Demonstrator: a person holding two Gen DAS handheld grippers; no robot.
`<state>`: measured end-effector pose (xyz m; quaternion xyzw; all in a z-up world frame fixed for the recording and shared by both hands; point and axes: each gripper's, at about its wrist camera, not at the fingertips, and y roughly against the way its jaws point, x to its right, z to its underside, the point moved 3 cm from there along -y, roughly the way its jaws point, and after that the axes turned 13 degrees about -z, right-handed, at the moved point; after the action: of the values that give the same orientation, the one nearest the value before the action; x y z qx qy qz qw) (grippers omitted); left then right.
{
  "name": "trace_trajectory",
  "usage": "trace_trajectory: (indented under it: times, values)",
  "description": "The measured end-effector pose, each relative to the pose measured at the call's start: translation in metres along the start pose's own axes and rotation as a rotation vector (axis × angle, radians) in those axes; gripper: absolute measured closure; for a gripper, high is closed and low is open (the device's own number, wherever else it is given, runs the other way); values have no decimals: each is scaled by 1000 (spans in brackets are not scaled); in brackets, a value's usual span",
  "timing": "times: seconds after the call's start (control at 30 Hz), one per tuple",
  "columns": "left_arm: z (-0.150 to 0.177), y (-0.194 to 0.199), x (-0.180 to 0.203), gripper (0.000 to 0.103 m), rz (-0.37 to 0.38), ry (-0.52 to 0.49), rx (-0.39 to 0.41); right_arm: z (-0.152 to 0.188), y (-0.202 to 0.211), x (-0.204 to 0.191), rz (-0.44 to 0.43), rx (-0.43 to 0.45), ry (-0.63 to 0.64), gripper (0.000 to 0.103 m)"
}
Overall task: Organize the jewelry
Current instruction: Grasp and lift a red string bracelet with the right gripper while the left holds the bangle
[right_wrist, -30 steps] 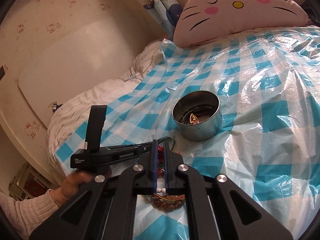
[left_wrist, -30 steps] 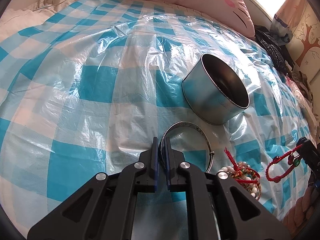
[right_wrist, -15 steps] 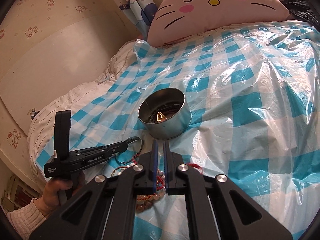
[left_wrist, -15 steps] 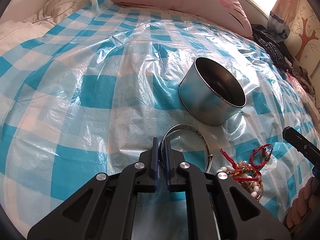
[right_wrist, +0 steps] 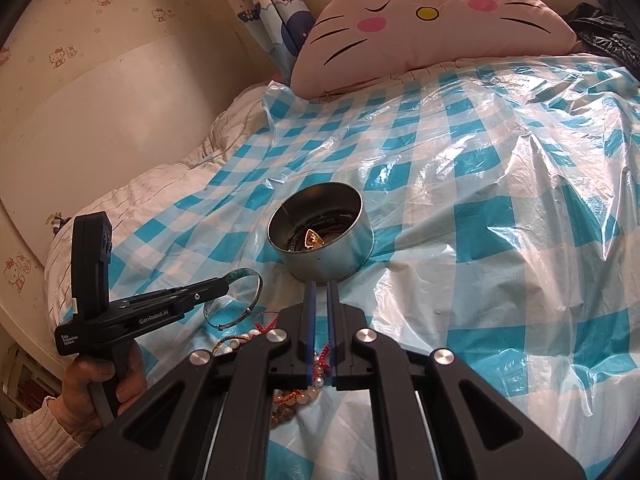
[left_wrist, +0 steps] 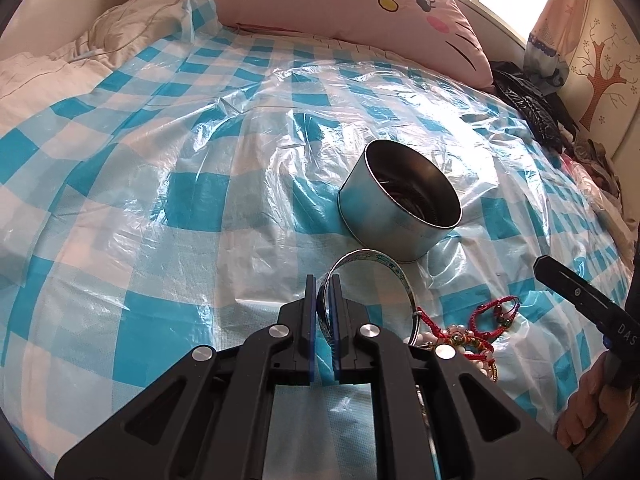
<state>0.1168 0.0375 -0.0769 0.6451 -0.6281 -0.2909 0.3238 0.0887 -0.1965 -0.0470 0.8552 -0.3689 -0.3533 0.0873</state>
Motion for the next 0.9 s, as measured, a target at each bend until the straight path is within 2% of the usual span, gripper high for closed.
trace_trajectory:
  times: [0.37, 0.47, 0.5, 0.53, 0.57, 0.6, 0.7, 0.77, 0.87, 0.9]
  values:
    - [-7, 12, 6, 97, 3, -13, 38, -5, 10, -3, -9, 51, 13, 97]
    - [-7, 12, 6, 97, 2, -11, 38, -2, 6, 4, 24, 19, -12, 96]
    - [-7, 12, 6, 97, 0, -11, 39, -1, 3, 8, 54, 1, -24, 85]
    - [-7, 11, 6, 97, 0, -10, 37, 1, 1, 12, 83, -15, -36, 53]
    - [-7, 10, 6, 97, 1, -9, 35, 3, -2, 15, 114, -27, -42, 40]
    - [-6, 9, 6, 97, 1, -8, 32, 4, -4, 17, 148, -43, -39, 37]
    - [-4, 6, 6, 97, 3, -7, 24, 12, -18, 19, 181, -117, -18, 37]
    - [-3, 5, 7, 97, 4, -6, 22, 17, -30, 18, 205, -179, 8, 42]
    - [-3, 4, 7, 97, 6, -7, 21, 25, -42, 20, 250, -248, 32, 65]
    - [-3, 4, 6, 97, 7, -6, 21, 25, -41, 19, 250, -244, 37, 81]
